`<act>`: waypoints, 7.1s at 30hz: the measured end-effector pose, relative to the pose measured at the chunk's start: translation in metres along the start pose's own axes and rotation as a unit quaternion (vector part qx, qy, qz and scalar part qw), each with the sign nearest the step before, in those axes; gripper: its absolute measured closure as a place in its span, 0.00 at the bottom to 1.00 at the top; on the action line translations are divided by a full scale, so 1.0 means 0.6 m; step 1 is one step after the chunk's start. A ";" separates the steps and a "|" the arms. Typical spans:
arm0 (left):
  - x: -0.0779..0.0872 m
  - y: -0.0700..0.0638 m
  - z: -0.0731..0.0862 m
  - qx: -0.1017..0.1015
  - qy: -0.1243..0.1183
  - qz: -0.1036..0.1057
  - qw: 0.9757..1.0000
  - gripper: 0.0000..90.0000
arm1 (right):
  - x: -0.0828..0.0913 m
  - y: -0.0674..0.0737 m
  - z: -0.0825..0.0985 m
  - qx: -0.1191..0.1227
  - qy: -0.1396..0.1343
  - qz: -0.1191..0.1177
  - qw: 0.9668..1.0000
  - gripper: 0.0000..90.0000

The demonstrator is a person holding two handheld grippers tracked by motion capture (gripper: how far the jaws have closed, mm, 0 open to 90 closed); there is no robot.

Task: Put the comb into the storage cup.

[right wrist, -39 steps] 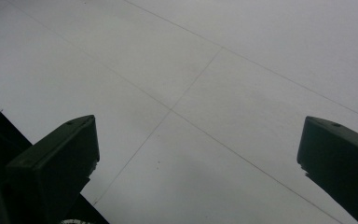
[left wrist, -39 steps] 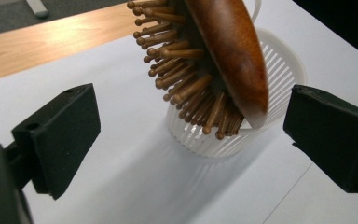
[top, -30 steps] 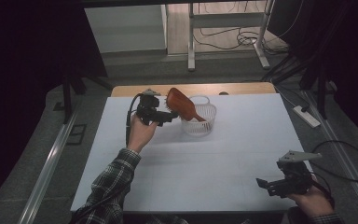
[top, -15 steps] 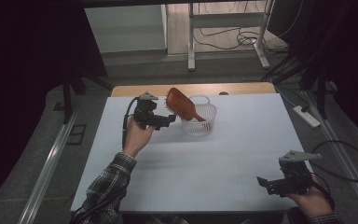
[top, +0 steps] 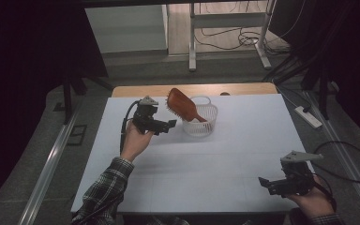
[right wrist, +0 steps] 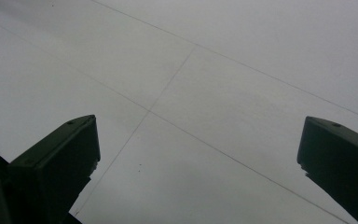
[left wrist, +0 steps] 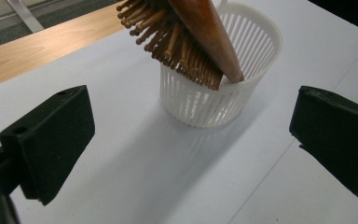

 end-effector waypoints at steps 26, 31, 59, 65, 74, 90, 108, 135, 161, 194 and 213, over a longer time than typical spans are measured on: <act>0.017 -0.011 0.039 -0.002 -0.001 0.025 1.000 0.01 | 0.000 0.002 0.000 0.003 0.000 -0.002 1.000 0.00; 0.015 -0.014 0.048 -0.003 0.004 0.027 1.000 0.00 | 0.000 0.002 0.001 0.004 0.002 -0.002 1.000 0.00; 0.065 -0.030 0.088 0.005 0.003 0.023 1.000 0.00 | 0.000 0.004 0.001 0.009 0.001 0.001 1.000 0.00; 0.074 -0.034 0.092 0.002 0.003 0.020 1.000 0.00 | 0.000 0.003 0.001 0.009 0.001 0.001 1.000 0.00; 0.084 -0.043 0.100 -0.006 0.006 0.016 1.000 0.00 | 0.000 0.003 0.001 0.008 0.000 0.002 1.000 0.00; 0.108 -0.055 0.121 -0.002 0.002 0.013 1.000 0.00 | 0.000 0.003 0.001 0.009 0.002 0.003 1.000 0.00; 0.138 -0.059 0.140 0.012 -0.007 0.007 1.000 0.00 | 0.000 0.004 0.002 0.011 0.003 0.002 1.000 0.00; 0.170 -0.067 0.163 0.015 -0.008 -0.008 1.000 0.00 | 0.000 0.004 0.001 0.010 0.002 0.003 1.000 0.00; 0.196 -0.073 0.188 0.021 -0.005 -0.020 1.000 0.00 | 0.000 0.004 0.002 0.011 0.002 0.003 1.000 0.00; 0.233 -0.073 0.227 0.036 -0.002 -0.041 0.999 0.00 | 0.000 0.004 0.002 0.010 0.003 0.004 1.000 0.00; 0.252 -0.073 0.251 0.042 0.008 -0.056 0.997 0.00 | 0.000 0.004 0.002 0.009 0.003 0.005 1.000 0.00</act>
Point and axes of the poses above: each handheld gripper's, and its own axes: x roughly backward along the jaws, z roughly out of its underside, y roughly to its left, the point moved 10 cm from there along -x, roughly forward along the jaws, and after that the axes turned 9 degrees about -x, right-handed, at the moved point
